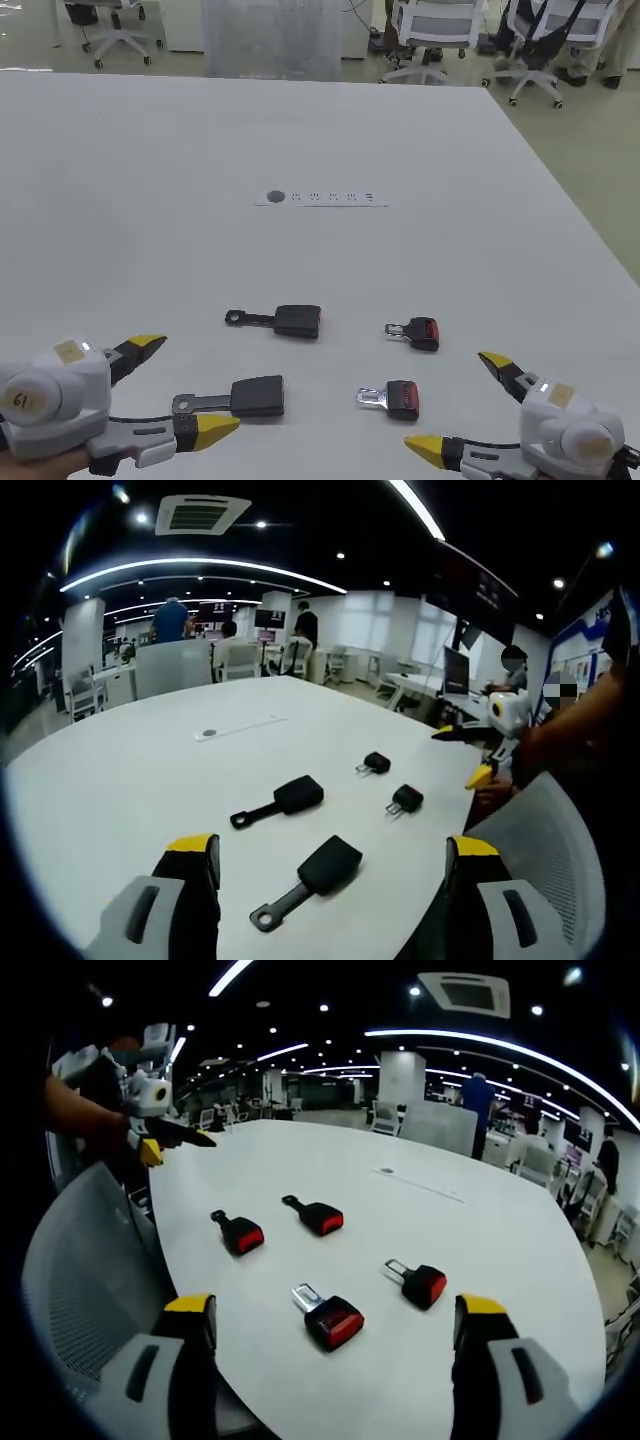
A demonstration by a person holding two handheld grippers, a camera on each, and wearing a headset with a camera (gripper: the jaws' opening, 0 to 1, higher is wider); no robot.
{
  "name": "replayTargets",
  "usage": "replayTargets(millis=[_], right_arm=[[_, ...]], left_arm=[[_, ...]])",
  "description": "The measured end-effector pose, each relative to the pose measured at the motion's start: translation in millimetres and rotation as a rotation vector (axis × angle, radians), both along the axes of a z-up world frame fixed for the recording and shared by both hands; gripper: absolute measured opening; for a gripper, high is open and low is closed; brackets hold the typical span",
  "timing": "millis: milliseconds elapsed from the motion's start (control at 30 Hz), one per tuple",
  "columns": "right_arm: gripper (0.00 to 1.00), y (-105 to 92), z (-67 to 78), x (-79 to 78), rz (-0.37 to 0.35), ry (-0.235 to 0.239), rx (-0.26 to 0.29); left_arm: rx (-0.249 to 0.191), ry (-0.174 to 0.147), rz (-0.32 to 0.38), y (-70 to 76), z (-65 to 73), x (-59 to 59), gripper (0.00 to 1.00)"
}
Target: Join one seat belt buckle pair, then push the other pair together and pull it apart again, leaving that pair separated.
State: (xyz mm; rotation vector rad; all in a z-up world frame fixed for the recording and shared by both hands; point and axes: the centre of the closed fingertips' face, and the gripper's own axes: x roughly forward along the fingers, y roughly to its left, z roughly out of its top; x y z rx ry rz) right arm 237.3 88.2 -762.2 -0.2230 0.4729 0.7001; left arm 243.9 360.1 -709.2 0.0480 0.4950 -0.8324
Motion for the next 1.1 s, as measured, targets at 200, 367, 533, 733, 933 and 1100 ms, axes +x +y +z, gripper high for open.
replayTargets(millis=[200,367,533,733,933,1100], right_arm=[[1.0,1.1,-1.0,0.5,0.004,0.003,0.001],[1.0,1.0,-2.6,0.4,0.007,0.007,0.001],[1.0,-0.4,-3.2,1.9,0.008,0.011,0.0],[0.99,1.9,-5.4,2.7,0.02,0.021,0.006],[0.99,4.2,-7.2,5.1,0.033,0.03,0.0],[0.99,6.0,-10.8,8.0,0.048,0.043,-0.002]], left_arm=[[-0.002,-0.004,-0.003,-1.8,-0.5,0.9,0.95],[0.002,-0.003,-0.006,-2.7,-1.9,2.0,0.95],[0.013,-0.001,-0.014,-3.4,-4.7,2.3,0.95],[0.016,-0.002,-0.021,-5.2,-6.4,3.6,0.93],[0.032,0.002,-0.037,-6.9,-10.2,5.9,0.93],[0.035,0.003,-0.042,-8.6,-11.8,10.2,0.93]])
